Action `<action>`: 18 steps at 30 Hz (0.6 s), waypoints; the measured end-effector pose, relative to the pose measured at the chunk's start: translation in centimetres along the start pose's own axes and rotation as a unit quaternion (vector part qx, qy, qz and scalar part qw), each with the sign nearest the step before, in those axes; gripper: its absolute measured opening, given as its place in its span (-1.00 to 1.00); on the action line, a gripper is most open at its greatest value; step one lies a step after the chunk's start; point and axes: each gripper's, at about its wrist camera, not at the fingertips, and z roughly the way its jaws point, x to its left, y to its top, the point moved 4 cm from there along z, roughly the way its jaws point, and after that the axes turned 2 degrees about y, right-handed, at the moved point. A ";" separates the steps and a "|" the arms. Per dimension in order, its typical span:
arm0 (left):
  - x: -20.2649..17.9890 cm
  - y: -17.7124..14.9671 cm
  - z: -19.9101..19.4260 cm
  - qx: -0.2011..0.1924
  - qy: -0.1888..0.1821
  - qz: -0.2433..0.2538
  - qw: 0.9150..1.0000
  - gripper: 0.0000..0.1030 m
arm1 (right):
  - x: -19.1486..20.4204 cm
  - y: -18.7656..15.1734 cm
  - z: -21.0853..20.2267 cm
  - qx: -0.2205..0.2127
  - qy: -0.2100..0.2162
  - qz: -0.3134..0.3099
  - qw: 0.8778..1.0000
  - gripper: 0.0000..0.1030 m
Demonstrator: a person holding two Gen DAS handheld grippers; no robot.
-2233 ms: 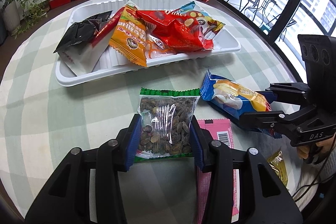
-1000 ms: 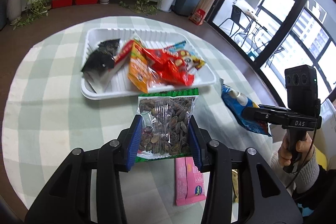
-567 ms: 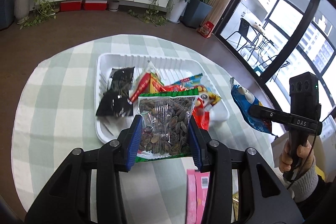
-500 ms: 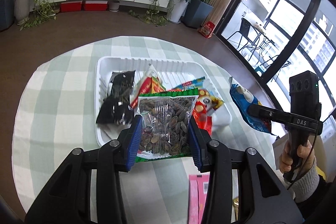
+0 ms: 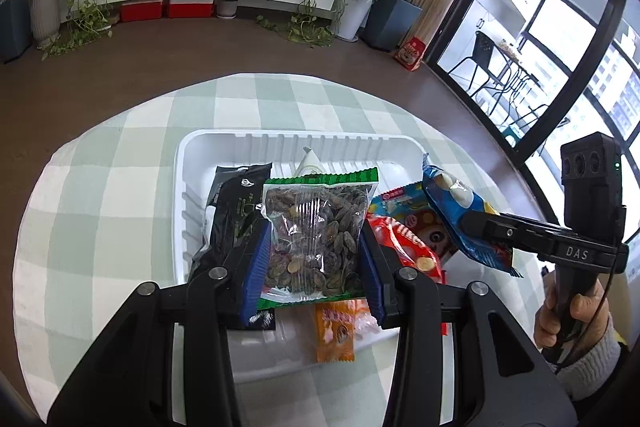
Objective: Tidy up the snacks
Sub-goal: 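Carry both packets into the white tray and open both tools, then move the left tool to the pink Pororo bar while the right tool reaches the gold packet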
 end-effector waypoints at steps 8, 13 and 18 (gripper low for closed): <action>0.1 -0.1 2.5 0.015 0.038 0.015 0.999 -0.04 | 1.1 -0.7 1.5 0.008 -0.054 -0.057 0.997 -0.03; 0.0 0.5 1.1 -0.015 0.042 0.014 0.999 0.06 | 2.9 -0.8 -0.5 -0.029 -0.080 -0.106 0.991 0.21; -0.5 1.1 -0.9 -0.042 0.044 0.015 0.998 0.14 | 4.3 -1.5 -2.9 -0.051 -0.084 -0.127 0.987 0.21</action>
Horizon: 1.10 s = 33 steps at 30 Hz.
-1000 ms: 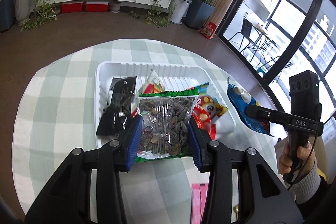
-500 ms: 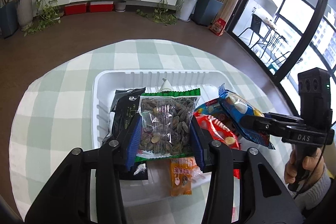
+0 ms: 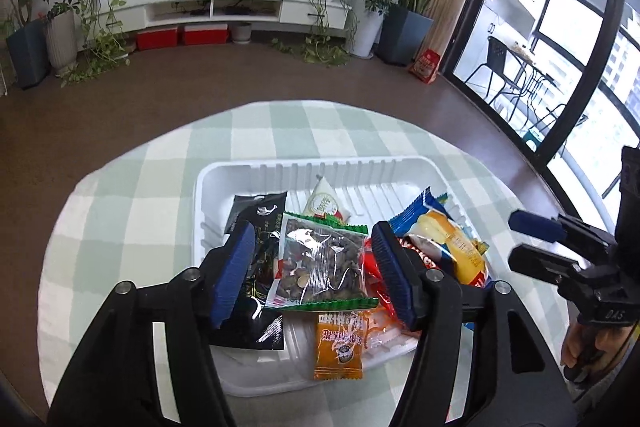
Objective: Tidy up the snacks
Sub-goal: 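Move the left tool to the pink Pororo bar while the right tool reaches the gold packet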
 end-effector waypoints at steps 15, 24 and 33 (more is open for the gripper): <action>-4.6 -10.4 -8.2 0.025 -0.026 0.039 0.999 0.15 | 3.3 -7.6 -8.0 0.019 0.009 0.027 0.999 0.30; -7.3 -18.8 -8.5 0.076 -0.032 0.078 0.994 0.15 | 6.3 -15.4 -9.3 0.065 0.000 0.044 0.997 0.35; -8.9 -21.4 -7.9 0.095 -0.037 0.106 0.989 0.15 | 8.1 -19.4 -8.3 0.095 -0.028 0.030 0.995 0.35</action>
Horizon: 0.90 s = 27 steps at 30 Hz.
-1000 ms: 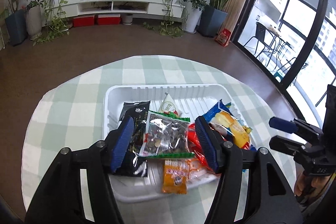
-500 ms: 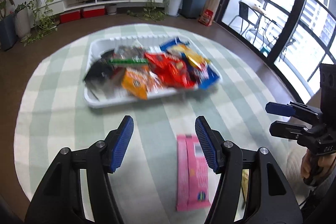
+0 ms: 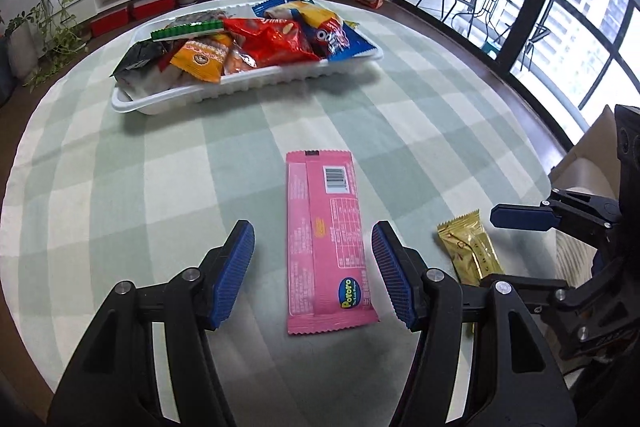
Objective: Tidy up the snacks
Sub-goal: 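Move the left tool to the pink Pororo bar while the right tool reaches the gold packet, then close the left tool on the pink bar while the right tool grasps the gold packet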
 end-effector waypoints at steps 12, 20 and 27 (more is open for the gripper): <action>-0.4 0.0 1.0 0.004 0.000 0.006 1.000 0.15 | -0.1 -1.9 1.3 0.016 -0.030 0.000 0.999 0.36; -0.6 -0.1 1.8 0.010 -0.002 0.008 1.000 0.15 | 0.9 -2.2 1.6 0.020 -0.062 -0.044 0.997 0.38; -0.9 0.0 2.3 0.011 0.005 0.016 1.000 0.15 | 1.4 -2.5 1.7 0.018 -0.085 -0.078 0.993 0.20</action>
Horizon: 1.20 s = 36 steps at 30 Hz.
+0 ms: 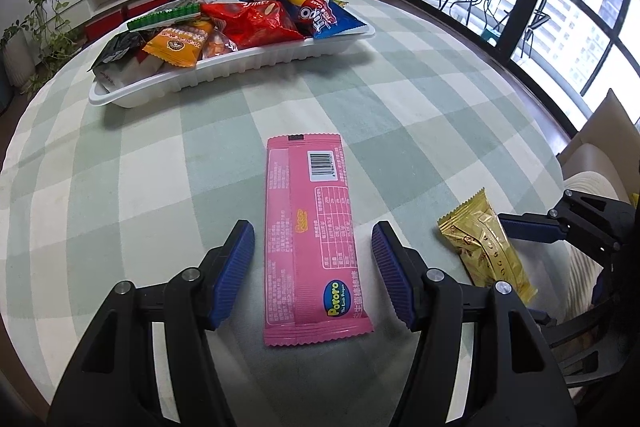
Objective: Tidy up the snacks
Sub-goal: 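Close the left tool on the pink bar while the right tool grasps the gold packet, then lift the pink bar and gold packet and carry them over the white tray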
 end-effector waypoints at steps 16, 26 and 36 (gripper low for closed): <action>-0.2 -0.3 -0.1 -0.013 0.003 0.017 1.000 -0.43 | 0.1 -0.2 -0.2 -0.010 -0.001 -0.022 1.000 -0.24; 0.3 -0.6 -0.6 -0.015 -0.031 -0.024 0.999 -0.52 | -0.5 -0.3 -0.6 -0.015 0.010 -0.011 1.000 -0.27; 0.7 -1.1 -1.3 -0.017 -0.053 -0.050 0.997 -0.52 | -1.1 0.0 -1.1 -0.021 0.038 0.014 0.999 -0.27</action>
